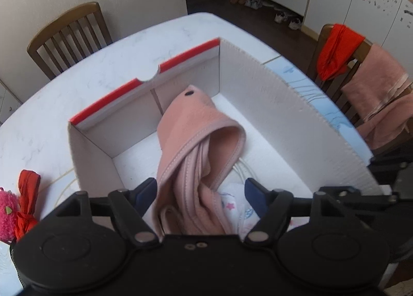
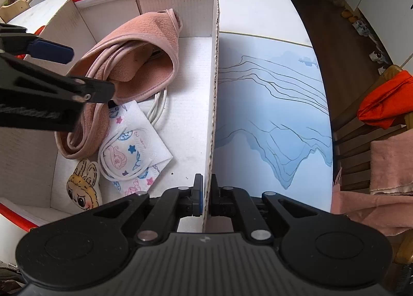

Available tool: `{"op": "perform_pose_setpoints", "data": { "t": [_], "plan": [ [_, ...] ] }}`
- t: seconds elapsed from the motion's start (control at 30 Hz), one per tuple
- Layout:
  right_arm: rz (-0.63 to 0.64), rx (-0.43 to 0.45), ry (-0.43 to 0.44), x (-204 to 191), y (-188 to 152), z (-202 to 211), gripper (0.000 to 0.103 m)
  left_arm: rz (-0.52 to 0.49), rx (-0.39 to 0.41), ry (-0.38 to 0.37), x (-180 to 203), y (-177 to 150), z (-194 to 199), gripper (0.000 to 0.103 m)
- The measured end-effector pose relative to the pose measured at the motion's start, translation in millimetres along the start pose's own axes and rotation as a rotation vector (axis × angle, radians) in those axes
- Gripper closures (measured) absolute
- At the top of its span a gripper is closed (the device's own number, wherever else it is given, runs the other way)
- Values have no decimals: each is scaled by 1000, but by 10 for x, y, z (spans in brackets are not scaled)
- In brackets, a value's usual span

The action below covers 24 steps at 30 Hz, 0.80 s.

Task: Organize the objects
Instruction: 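Carry the pink headband into the shoebox and open the left gripper, then move the left gripper back to the blue-and-white medicine box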

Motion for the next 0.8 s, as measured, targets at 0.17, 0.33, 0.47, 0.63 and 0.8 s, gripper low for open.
{"op": "perform_pose_setpoints", "data": {
  "t": [0.17, 0.33, 0.47, 0.63, 0.8],
  "plan": [
    [1, 2, -7, -13, -1, 11, 100, 36, 54, -25, -34, 14, 234, 22],
    [-5, 5, -8, -9, 5, 20, 100, 76, 97, -29, -156, -32, 426, 17],
    [-7, 3, -14, -12, 3, 16, 100, 124, 130, -24, -330, -96, 573, 12],
    [-7, 4, -16, -36, 18, 21, 100, 186, 167, -8, -555, -218, 757, 4],
    [9, 5, -15, -126, 36, 10, 100, 242, 201, 21, -742, -371, 921, 1]
  ]
}}
Point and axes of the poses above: each gripper's, at about its wrist camera, not at the fingertips, and z roughly against the way its jaws point, x to its right, y to its top, the point moved 8 cm from there along -z, roughly the way its jaws point
